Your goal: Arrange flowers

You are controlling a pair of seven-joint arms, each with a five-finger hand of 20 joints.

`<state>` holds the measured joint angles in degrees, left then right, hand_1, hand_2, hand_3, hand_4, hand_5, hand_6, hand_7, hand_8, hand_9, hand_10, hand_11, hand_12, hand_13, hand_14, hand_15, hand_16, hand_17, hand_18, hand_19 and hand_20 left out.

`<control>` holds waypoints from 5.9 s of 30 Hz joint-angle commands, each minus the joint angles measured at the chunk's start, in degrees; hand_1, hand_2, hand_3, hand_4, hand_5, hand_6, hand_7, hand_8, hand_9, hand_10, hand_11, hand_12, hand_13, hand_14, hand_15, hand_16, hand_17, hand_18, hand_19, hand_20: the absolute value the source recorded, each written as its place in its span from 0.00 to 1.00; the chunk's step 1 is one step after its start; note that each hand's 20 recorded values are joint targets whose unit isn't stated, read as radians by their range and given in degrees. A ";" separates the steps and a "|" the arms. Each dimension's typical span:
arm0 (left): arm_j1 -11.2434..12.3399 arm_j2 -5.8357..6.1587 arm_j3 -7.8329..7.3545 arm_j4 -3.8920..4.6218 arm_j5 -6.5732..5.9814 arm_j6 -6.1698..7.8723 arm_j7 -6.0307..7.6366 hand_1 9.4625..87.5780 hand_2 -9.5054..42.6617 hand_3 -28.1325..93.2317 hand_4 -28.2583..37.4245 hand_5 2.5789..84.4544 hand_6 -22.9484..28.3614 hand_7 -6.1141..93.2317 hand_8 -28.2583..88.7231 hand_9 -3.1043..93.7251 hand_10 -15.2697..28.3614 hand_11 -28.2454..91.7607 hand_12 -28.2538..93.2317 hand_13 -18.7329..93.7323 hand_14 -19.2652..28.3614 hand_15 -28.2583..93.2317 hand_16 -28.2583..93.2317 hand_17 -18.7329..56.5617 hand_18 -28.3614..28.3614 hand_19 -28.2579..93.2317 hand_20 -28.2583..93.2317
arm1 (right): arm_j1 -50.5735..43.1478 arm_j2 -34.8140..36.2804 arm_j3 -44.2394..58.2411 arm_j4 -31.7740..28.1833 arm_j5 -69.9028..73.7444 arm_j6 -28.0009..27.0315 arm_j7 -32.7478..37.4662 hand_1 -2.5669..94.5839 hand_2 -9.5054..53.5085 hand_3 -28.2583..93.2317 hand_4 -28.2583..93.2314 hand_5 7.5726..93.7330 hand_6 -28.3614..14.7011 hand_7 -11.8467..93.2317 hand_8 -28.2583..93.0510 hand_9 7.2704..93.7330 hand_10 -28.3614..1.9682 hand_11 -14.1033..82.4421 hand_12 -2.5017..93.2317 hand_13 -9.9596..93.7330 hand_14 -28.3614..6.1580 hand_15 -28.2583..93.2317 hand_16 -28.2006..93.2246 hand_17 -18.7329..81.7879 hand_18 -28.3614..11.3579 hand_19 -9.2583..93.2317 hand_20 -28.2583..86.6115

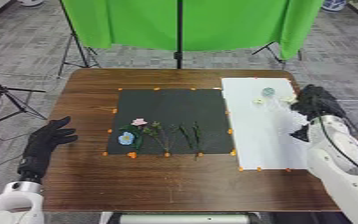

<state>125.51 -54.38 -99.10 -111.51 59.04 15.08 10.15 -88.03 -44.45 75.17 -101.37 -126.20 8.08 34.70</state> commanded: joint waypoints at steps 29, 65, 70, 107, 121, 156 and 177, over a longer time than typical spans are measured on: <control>-3.96 1.36 2.54 2.21 0.30 -2.15 -1.61 0.15 0.57 0.71 0.00 0.49 0.56 0.19 0.18 0.52 0.70 0.44 0.33 0.54 0.84 0.48 0.21 0.34 0.74 0.34 0.37 | 30.67 -24.97 -39.76 7.52 -1.37 -18.33 -15.14 0.63 0.00 0.73 0.10 0.81 0.64 0.34 0.33 0.93 0.65 0.25 0.50 0.95 0.77 0.76 0.54 0.80 0.36 1.00 0.78; -5.58 1.12 3.48 3.07 0.43 -3.64 -1.42 0.14 0.54 0.72 0.00 0.48 0.56 0.19 0.19 0.51 0.69 0.43 0.33 0.54 0.83 0.47 0.21 0.34 0.74 0.33 0.37 | 31.25 -27.26 -42.21 10.37 -4.54 -20.48 -15.91 0.49 0.00 0.78 0.09 0.68 0.68 0.31 0.27 0.79 0.57 0.37 0.37 0.93 0.76 0.77 0.54 0.79 0.36 1.00 0.78; -5.24 1.06 3.22 2.85 0.51 -3.55 -1.52 0.14 0.53 0.72 0.00 0.48 0.56 0.19 0.19 0.51 0.69 0.43 0.33 0.54 0.83 0.47 0.21 0.34 0.74 0.33 0.37 | 30.95 -26.68 -42.19 10.43 -5.43 -21.38 -16.26 0.47 0.00 0.79 0.09 0.68 0.68 0.31 0.23 0.78 0.56 0.39 0.35 0.93 0.76 0.77 0.54 0.79 0.35 1.00 0.78; -1.68 0.98 0.72 0.79 0.71 -3.09 -2.50 0.15 0.53 0.72 0.00 0.47 0.55 0.19 0.19 0.51 0.69 0.43 0.33 0.54 0.83 0.48 0.21 0.33 0.74 0.33 0.37 | 33.50 -7.61 -25.57 11.00 -5.81 -17.33 -3.73 0.34 0.00 0.77 0.12 0.65 0.65 0.26 0.17 0.79 0.47 0.44 0.33 0.90 0.67 0.78 0.54 0.77 0.30 1.00 0.79; -2.41 0.54 1.49 1.22 0.80 -3.51 -2.16 0.15 0.53 0.72 0.00 0.48 0.55 0.19 0.19 0.51 0.69 0.43 0.33 0.54 0.83 0.48 0.21 0.33 0.74 0.33 0.37 | 27.41 -7.33 -25.58 18.95 -7.58 -18.41 -2.80 0.37 0.00 0.77 0.12 0.67 0.68 0.28 0.16 0.82 0.51 0.44 0.32 0.92 0.69 0.78 0.54 0.78 0.29 1.00 0.79; -0.66 -0.06 0.02 0.22 0.54 -3.43 -2.28 0.15 0.53 0.72 0.00 0.47 0.55 0.19 0.19 0.51 0.70 0.43 0.33 0.54 0.83 0.48 0.21 0.33 0.75 0.33 0.36 | 26.73 -4.06 -21.83 5.79 0.59 10.60 -3.50 0.68 0.00 0.71 0.09 0.85 0.58 0.33 0.33 0.99 0.62 0.28 0.50 1.00 0.83 0.73 0.54 0.86 0.40 1.00 0.74; -0.36 0.07 -0.32 0.19 0.79 -3.90 -2.98 0.15 0.53 0.72 0.00 0.47 0.55 0.19 0.19 0.51 0.70 0.43 0.33 0.54 0.83 0.48 0.21 0.33 0.74 0.33 0.36 | 22.36 -0.32 -20.65 0.02 -9.12 -25.12 0.12 0.29 0.00 0.74 0.15 0.66 0.63 0.24 0.17 0.76 0.36 0.37 0.31 0.92 0.68 0.77 0.55 0.79 0.29 1.00 0.81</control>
<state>124.11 -53.98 -99.06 -111.17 59.65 11.84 8.05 -62.70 -46.86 53.92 -103.14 -136.10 -8.81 31.87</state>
